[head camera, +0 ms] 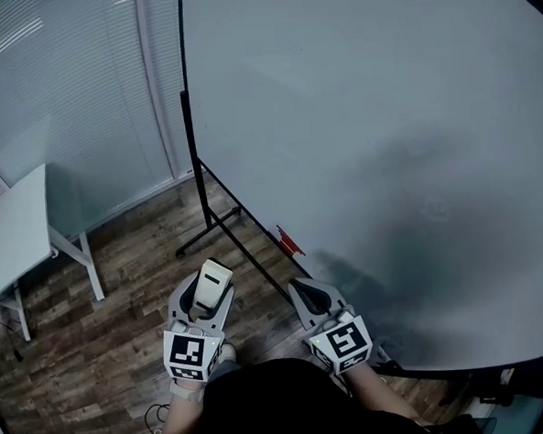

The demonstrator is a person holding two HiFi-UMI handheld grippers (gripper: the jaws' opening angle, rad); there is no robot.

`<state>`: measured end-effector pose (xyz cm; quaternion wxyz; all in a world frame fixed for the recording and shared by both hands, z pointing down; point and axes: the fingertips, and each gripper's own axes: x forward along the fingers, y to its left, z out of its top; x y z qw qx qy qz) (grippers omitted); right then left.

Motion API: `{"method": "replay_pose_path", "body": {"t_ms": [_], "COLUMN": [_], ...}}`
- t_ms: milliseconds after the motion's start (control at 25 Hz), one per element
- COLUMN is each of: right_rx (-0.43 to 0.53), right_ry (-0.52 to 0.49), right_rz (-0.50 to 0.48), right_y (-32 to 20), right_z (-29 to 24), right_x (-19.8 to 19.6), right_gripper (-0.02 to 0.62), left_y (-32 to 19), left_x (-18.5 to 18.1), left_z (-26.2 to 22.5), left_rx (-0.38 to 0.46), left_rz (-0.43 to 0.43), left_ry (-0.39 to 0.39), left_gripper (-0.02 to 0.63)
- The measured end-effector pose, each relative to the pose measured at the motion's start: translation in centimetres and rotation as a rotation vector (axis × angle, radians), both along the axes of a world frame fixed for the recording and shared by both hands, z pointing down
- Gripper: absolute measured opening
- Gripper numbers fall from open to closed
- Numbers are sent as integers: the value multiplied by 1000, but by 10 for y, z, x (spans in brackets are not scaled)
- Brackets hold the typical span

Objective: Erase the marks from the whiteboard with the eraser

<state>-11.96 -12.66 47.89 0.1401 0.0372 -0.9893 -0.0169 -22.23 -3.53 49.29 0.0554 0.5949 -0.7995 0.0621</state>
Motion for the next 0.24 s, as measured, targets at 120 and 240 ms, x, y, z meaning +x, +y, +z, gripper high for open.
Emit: {"method": "replay_pose_path", "body": {"t_ms": [120,240], "right_rx": [-8,-13], "right_ry": [-4,-7], "right_rz": [11,18], "right_y": [-4,-10], "right_z": [-1,1], "right_x": [0,1], "right_gripper": [29,29], "left_y": [-1,-4], "left_x": [-1,-1], "left_z": [-1,-1], "left_rx": [2,6], "left_rz": [0,2], "left_ry": [-1,-7], "left_gripper": [265,264]}}
